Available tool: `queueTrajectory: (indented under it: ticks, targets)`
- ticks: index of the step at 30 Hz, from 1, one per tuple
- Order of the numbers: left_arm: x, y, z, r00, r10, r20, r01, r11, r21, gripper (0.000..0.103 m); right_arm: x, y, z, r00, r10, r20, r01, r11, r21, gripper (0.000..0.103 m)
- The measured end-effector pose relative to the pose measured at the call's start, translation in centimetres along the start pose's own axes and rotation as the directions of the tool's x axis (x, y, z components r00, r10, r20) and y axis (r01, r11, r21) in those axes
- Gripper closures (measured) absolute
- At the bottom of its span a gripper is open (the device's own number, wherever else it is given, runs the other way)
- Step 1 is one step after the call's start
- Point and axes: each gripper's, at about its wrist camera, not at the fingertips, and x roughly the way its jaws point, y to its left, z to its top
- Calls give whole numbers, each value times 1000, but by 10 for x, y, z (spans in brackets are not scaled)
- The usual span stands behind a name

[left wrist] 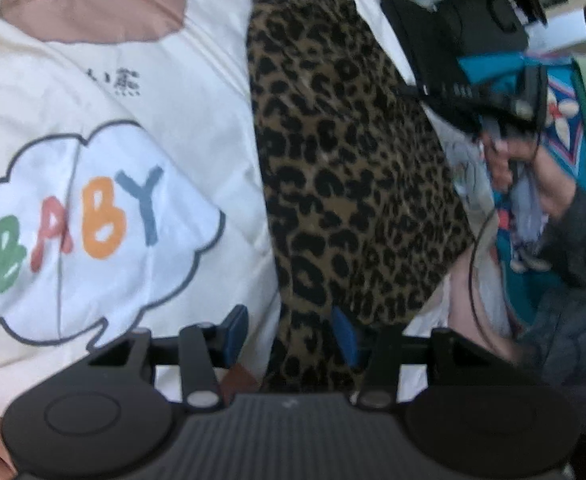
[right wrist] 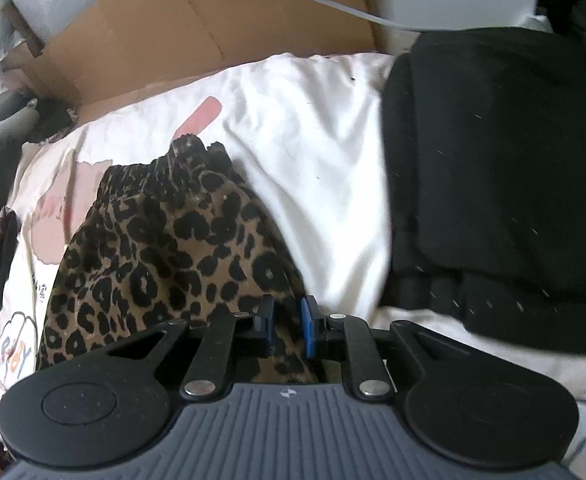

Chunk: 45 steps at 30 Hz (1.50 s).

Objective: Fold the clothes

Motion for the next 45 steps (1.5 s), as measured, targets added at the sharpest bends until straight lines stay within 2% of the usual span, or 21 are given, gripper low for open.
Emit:
queueTrajectory:
  ticks: [1,3,8,12,18,24,28,31,36,39,41,42,45]
  targets:
    - [4,-2,-2,1000,20,-16,-19,1000,17,56,2,2,2,1000,-2,2,2,1000,-8,88]
    - [11,-3,-5,998,49,-41,-47,998,39,78,5,5,7,1000,-16,9,17,1000,-17,88]
    - [20,9,-7,995,69,-72,-71,997,-20,93,10,0,11,997,-81,16,81,997,-11,88]
    - [19,7,-6,994,79,-78,-80,997,-12,93,8,3,11,993,-112,26,113,993,-19,88]
    - [12,9,-2,997,58,-41,-59,998,-36,94,-6,22,14,996,-51,72,55,997,-56,87]
    - [3,9,1,1000,29,5,-29,999,-43,94,-19,25,-10,999,-44,-6,43,994,-104,87]
    - [2,7,1,1000,26,12,-26,999,-33,93,-28,17,-33,988,-142,-64,131,980,-149,86]
    - [1,8,0,1000,25,13,-25,999,-39,92,-37,4,-43,990,-110,-92,102,991,-90,86]
    - [2,9,-1,1000,28,9,-27,999,-44,90,-38,0,-62,985,-94,-144,83,993,-82,86]
    - [3,8,-1,1000,30,-1,-30,999,-42,90,-38,-2,-68,985,-93,-143,83,994,-77,85]
    - [6,7,-1,999,31,-11,-32,999,-36,90,-38,-2,-70,985,-91,-144,80,994,-81,94]
    - [8,6,-1,999,33,-16,-33,999,-30,90,-37,-3,-69,985,-93,-148,81,993,-86,103]
    - [14,3,-4,998,50,-42,-51,999,-10,90,-39,-6,-68,981,-113,-159,98,991,-95,103]
